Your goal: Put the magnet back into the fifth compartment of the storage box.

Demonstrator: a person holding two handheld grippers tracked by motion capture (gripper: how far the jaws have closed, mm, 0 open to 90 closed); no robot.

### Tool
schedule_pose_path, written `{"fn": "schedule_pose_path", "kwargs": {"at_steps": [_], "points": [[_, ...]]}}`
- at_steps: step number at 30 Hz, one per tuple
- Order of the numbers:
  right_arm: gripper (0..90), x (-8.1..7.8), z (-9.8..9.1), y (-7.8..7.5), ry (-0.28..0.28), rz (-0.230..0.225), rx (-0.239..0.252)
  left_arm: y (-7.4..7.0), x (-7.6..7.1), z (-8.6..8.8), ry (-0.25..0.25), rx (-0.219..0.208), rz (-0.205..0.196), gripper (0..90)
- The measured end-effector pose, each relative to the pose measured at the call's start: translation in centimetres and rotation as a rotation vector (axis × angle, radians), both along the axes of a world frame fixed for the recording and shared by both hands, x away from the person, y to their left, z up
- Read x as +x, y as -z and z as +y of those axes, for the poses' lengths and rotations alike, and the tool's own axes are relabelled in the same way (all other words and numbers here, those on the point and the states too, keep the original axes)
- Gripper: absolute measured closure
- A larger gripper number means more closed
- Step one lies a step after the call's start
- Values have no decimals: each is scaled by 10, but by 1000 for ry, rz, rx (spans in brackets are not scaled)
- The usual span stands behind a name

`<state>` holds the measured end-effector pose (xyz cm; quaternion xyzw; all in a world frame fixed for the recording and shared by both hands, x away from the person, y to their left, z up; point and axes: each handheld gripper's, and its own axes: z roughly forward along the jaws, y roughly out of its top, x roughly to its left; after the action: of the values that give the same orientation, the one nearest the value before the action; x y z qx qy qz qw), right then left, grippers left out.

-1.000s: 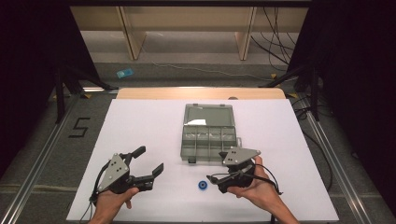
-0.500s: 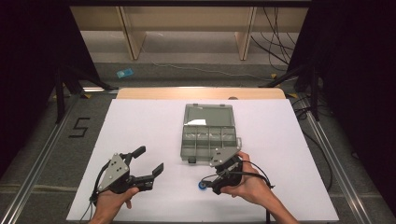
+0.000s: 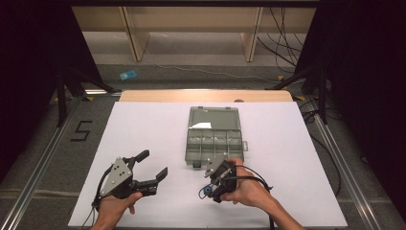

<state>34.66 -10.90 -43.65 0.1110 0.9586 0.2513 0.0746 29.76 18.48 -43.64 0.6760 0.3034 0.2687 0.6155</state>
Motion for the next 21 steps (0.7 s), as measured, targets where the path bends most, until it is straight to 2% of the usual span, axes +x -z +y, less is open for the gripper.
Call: {"fn": "schedule_pose_path", "kwargs": {"at_steps": [1, 2, 4, 8, 13, 21], "points": [[295, 0, 1, 1, 1, 10, -13, 0, 1, 0, 11, -8, -14, 156], [304, 1, 2, 2, -5, 15, -21, 0, 0, 0, -1, 0, 1, 156], [324, 2, 5, 4, -16, 26, -39, 0, 0, 0, -2, -2, 2, 156], [360, 4, 10, 8, -35, 47, -74, 0, 1, 0, 11, -4, -17, 157], [402, 8, 14, 12, -53, 55, -105, 0, 0, 0, -2, -2, 2, 156], [457, 11, 20, 17, -79, 83, -146, 0, 0, 0, -1, -1, 1, 156]]}}
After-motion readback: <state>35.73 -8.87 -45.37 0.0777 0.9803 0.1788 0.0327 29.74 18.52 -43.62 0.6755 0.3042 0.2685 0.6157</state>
